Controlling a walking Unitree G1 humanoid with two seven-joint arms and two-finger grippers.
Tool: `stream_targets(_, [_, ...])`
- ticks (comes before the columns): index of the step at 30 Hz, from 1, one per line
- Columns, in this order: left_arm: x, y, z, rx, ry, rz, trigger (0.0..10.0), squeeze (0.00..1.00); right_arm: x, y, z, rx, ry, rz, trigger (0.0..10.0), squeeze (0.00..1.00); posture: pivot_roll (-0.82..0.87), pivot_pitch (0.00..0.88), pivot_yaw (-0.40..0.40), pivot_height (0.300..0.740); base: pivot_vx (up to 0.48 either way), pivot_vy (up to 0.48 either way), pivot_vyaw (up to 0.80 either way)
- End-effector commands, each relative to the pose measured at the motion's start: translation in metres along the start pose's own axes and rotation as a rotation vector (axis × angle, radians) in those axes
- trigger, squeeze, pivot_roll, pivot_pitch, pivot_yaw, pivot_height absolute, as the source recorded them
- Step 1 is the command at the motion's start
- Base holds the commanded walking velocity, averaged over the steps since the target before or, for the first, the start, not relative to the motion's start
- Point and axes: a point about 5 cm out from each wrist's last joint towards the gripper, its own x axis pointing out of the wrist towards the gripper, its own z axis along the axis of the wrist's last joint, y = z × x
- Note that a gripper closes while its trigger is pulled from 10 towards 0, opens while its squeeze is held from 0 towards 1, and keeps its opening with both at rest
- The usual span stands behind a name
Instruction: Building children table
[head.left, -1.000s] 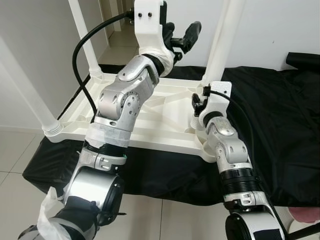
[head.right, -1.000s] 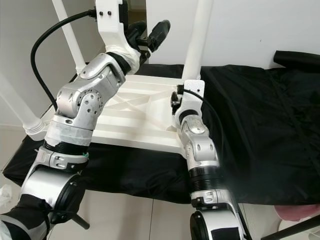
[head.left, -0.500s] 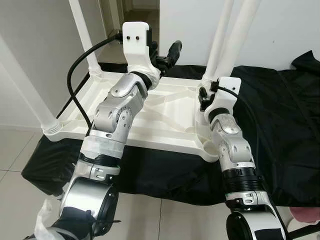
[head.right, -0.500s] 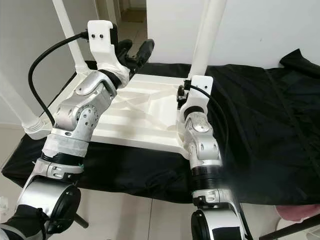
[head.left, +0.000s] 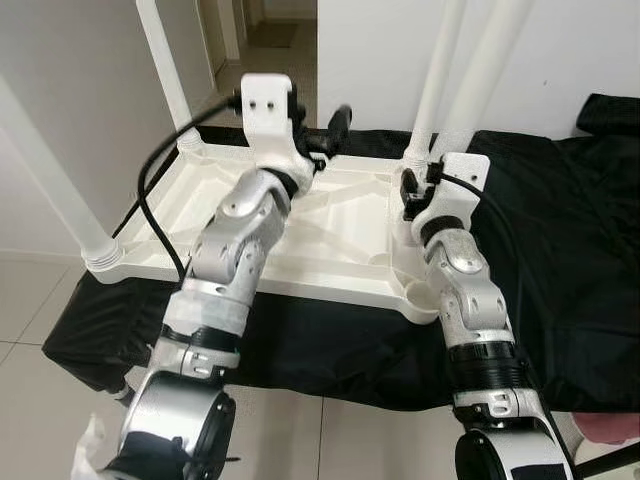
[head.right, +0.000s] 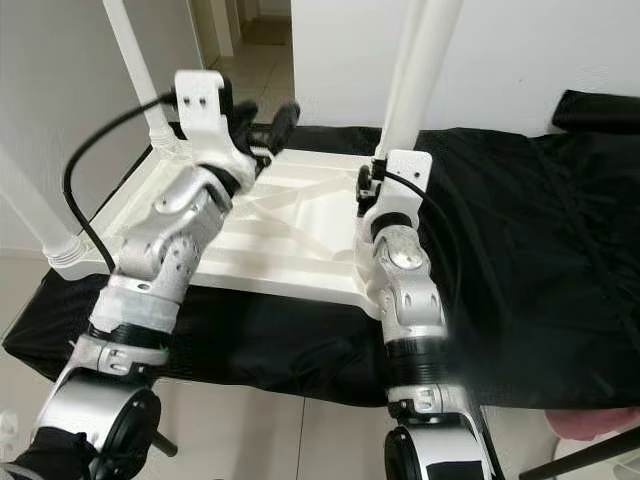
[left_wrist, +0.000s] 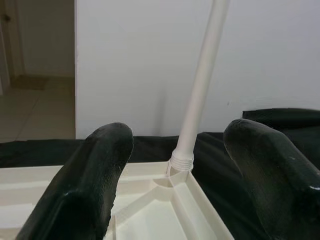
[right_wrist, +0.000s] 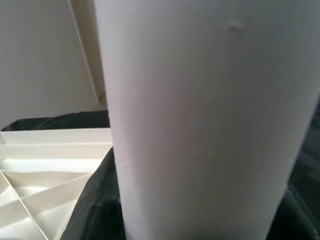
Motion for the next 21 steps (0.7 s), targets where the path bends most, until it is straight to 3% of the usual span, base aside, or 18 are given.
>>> stream_targets(1, [-0.003,-0.004,0.000,0.006,-0.008,-0.052,10.0,0.00,-0.002,0.000,0.004,-0.002,-0.023,0.003,10.0,0.00,-0.09,0.000,0.087,0.740,0.000,0.000,0.00])
stream_targets(6, [-0.007,-0.007,-0.005,-0.013,0.000,-0.067,10.0,0.00,-0.006,-0.004,0.001,-0.011,-0.017,-0.007,10.0,0.00,-0.09,0.000,0.095,0.740,0.000,0.000,0.00])
stream_targets(10, [-0.013,-0.016,-0.007,0.025,-0.015,-0.126,10.0,0.00,-0.007,-0.010,-0.002,-0.012,-0.008,-0.024,10.0,0.00,-0.07,0.000,0.097,0.740,0.000,0.000,0.00])
stream_targets(12, [-0.023,-0.021,-0.015,0.081,0.002,-0.181,10.0,0.00,-0.006,-0.011,-0.007,-0.010,0.005,-0.020,10.0,0.00,-0.05,0.000,0.083,0.740,0.000,0.000,0.00])
stream_targets(17, [-0.029,-0.021,-0.019,0.088,0.007,-0.191,10.0,0.00,-0.006,-0.009,-0.007,-0.009,0.000,-0.007,10.0,0.00,-0.04,0.000,0.082,0.740,0.000,0.000,0.00])
stream_targets(21, [-0.043,-0.021,-0.036,0.108,0.070,-0.178,10.0,0.00,-0.011,-0.007,-0.009,-0.006,-0.005,0.022,10.0,0.00,-0.03,0.000,0.073,0.740,0.000,0.000,0.00])
